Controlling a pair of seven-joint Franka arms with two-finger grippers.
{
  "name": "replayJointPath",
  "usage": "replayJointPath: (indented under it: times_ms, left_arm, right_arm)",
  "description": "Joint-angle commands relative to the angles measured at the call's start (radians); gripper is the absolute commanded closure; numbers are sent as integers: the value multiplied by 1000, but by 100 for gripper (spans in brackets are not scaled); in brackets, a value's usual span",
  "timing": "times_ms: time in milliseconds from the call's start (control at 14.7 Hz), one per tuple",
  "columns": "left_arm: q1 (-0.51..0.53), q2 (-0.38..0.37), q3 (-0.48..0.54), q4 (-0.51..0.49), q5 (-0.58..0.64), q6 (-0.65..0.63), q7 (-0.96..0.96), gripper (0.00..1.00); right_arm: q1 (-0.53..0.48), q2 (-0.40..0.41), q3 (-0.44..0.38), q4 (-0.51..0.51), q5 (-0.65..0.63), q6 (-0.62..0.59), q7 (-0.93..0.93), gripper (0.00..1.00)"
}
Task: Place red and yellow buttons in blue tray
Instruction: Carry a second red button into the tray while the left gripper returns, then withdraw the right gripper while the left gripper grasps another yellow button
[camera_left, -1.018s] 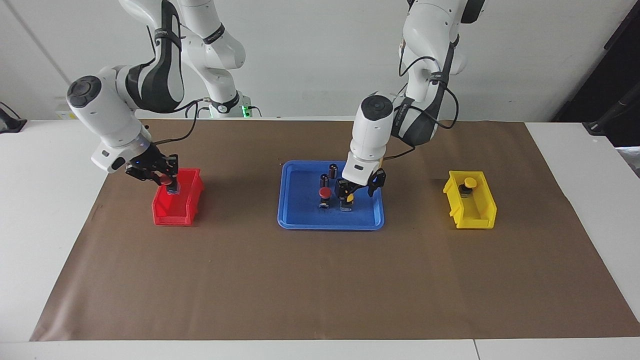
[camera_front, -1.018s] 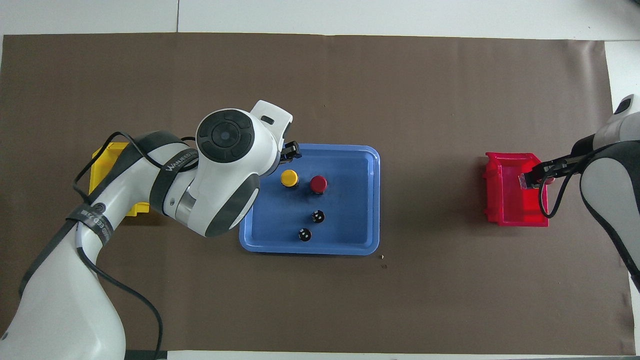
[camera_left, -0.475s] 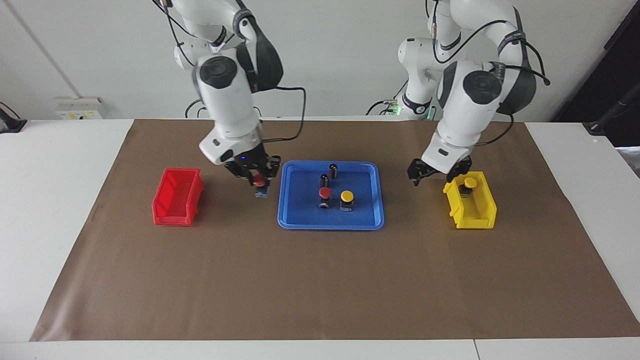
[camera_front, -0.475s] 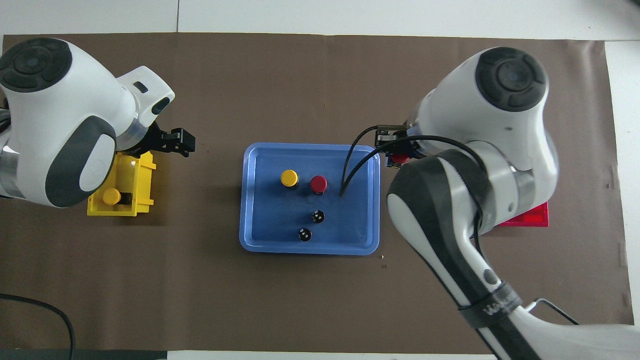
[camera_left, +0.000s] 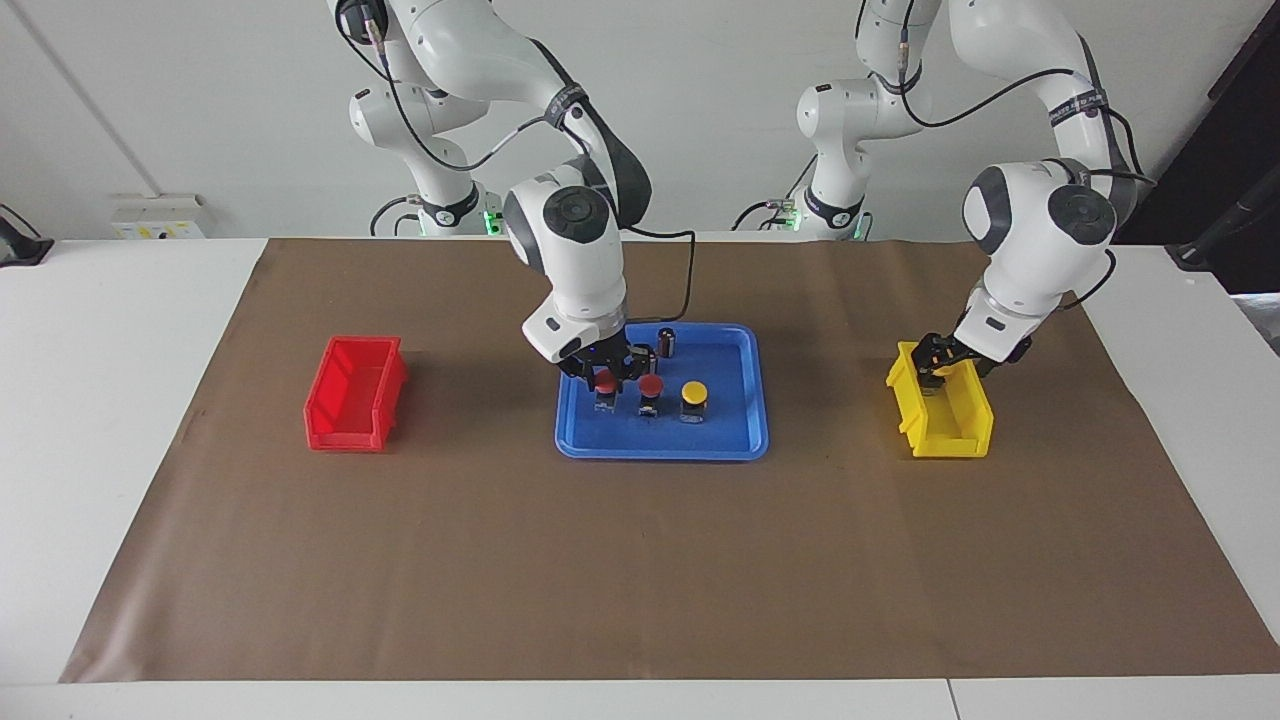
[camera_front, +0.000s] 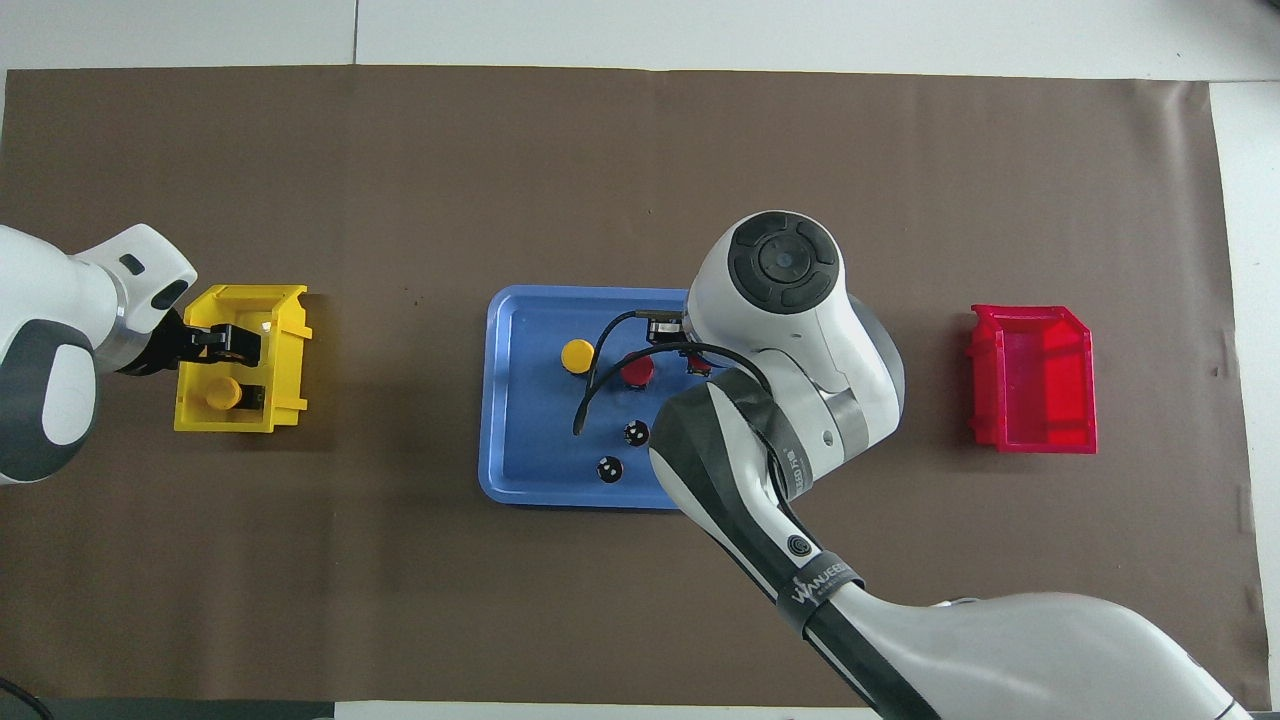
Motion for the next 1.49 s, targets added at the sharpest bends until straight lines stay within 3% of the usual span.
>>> replayJointPath:
  times_ms: [0,204,271,339,475,747,1018,1086,1154,1222,1425]
  left_arm:
    - [20,-60,-13,-64,-1,26,22,23]
    - [20,-74,-13,-97,-3,40,19,23]
    - [19,-74,-13,-99,-3,45,19,24]
    - [19,-72,-13,-99,-3,52,19,25]
    - [19,-71,-13,-117,-4,82,19,26]
    - [20,-69,-13,-169,-4,160,18,28]
    - [20,-69,-13,-185,-4,168,15,32]
    - [19,-71,-13,-185,-4,166,10,51]
    - [20,-71,-13,-185,-4,166,12,80]
    - [20,-69,-13,-183,-4,166,13,96]
    - [19,-52,-13,-100,-6,107,5,99]
  right_arm:
    - [-6,-45,4,-92,-13,75,-5,80]
    - [23,-25,4,-94,-21,83,-5,72]
    - [19,-25,4,-94,-25,75,-7,55]
    - [17,-25,4,-91,-27,73,-7,25]
    - [8,-25,1,-66,-42,46,-10,0]
    - [-98,-32,0,162,-71,-187,-20,0]
    - [-272,-153,-8,224,-59,-373,-207,0]
    - [-341,-196,-5,228,-54,-417,-259,0]
    - [-389,-232,-4,236,-48,-475,-316,0]
    - [-420,-268,-8,237,-47,-538,-377,0]
    - [-504,-307,-13,288,-51,-691,-514,0]
